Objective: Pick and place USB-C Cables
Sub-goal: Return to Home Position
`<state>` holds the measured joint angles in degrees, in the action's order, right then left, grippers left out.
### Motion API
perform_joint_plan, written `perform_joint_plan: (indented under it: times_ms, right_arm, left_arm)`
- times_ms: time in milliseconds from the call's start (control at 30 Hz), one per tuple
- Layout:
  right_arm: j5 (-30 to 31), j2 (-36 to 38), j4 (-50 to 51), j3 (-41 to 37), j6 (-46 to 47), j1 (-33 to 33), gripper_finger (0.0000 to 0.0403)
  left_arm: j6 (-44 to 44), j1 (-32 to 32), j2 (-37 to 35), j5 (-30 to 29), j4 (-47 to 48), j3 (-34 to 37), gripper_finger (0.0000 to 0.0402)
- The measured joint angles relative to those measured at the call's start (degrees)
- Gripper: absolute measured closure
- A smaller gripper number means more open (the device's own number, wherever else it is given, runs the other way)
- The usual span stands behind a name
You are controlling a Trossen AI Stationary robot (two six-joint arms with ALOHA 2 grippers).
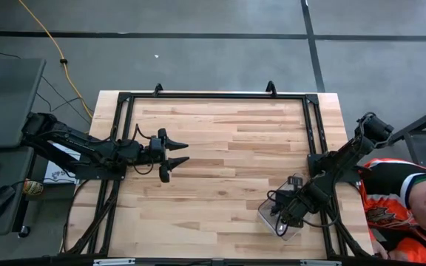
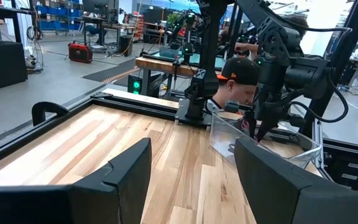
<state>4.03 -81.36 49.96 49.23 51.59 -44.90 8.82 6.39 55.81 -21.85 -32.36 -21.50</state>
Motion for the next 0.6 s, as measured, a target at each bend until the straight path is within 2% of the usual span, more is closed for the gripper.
perform_joint_plan:
  times_ms: [133,367,600]
  right_arm:
    - [0.0,0.0,-0.3,0.0,1.0,0.0,0.0373]
    - [0.1,0.0,0.6,0.0,11.1,0.0,0.037]
    - [0.0,0.0,0.7,0.0,11.4,0.0,0.0334]
  left_arm:
    - [0.0,0.0,0.0,0.0,0.0,0.0,0.019]
    - [0.0,0.0,0.0,0.0,0.0,0.0,0.019]
    - [0.0,0.0,0.0,0.0,0.0,0.0,0.019]
